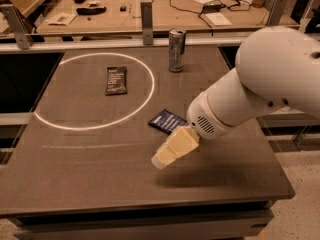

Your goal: Pick rxbar blueberry

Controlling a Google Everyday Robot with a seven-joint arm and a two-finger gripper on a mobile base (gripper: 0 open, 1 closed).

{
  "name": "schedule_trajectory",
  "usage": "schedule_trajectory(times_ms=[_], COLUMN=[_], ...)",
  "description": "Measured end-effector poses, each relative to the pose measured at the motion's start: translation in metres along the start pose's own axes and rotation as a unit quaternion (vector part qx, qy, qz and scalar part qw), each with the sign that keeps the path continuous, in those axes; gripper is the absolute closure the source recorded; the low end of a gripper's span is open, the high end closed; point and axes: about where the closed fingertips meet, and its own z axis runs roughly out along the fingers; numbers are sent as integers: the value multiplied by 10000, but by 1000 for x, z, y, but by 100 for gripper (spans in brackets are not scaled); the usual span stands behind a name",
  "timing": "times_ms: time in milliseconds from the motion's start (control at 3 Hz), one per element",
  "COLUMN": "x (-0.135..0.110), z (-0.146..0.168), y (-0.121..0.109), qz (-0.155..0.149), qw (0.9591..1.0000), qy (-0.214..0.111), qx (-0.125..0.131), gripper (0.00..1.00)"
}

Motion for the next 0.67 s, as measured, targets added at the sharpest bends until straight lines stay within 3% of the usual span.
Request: schedule_trajectory(times_ms=[667], x=[-5], z=[31], y=[-4], qz=[-102], qw=[9999], qy=[61], qx=[-37], gripper=[0])
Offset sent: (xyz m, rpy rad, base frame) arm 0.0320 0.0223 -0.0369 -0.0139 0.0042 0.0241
